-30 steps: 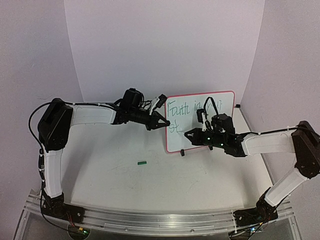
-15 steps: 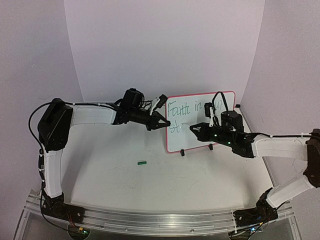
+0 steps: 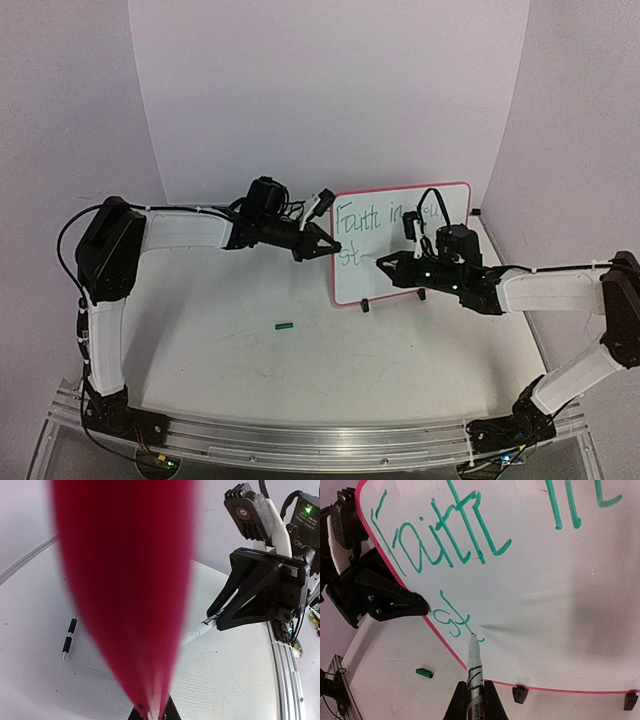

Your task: Write a sentence on the whiteboard

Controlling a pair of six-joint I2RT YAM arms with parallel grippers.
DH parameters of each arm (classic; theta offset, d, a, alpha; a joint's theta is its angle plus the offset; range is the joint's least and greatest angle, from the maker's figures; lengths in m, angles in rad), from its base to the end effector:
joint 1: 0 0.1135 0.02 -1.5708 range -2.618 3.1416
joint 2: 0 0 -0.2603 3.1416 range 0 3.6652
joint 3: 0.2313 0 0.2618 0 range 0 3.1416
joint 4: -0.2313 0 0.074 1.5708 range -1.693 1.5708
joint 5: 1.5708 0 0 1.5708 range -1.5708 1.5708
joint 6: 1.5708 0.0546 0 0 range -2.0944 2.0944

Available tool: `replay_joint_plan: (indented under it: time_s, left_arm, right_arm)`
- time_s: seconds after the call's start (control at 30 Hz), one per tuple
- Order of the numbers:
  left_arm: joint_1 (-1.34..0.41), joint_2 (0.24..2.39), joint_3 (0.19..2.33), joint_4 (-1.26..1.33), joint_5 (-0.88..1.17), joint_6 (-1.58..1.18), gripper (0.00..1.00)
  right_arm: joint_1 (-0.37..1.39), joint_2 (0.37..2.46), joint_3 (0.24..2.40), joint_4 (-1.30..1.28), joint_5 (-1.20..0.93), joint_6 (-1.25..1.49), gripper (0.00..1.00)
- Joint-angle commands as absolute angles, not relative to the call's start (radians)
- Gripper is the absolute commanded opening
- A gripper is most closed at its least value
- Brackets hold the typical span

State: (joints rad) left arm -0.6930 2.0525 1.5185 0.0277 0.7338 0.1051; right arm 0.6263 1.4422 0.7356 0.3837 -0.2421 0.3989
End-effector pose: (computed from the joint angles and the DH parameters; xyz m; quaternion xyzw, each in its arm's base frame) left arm 0.3541 -0.3416 0.2106 0.4803 0.6704 -0.4331 0.3638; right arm 0.2677 0.2098 0.2115 -0.1615 0.7924 0.3698 0.4574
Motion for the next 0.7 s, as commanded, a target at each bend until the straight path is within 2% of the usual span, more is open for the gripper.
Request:
replay_joint_plan:
  time_s: [0.0,0.67]
  left_arm:
    - [-0.729,2.073,1.493,-0.218,0.744,0.126,0.0]
    - [-0.729,2.072,1.493,-0.219,0.742,0.128,0.0]
  right_arm:
    - [0.621,1.464,0.79,0.41,-0.246,0.375,0.0]
    - [0.621,1.452,0.779,0.399,-0.136,0.391,0.0]
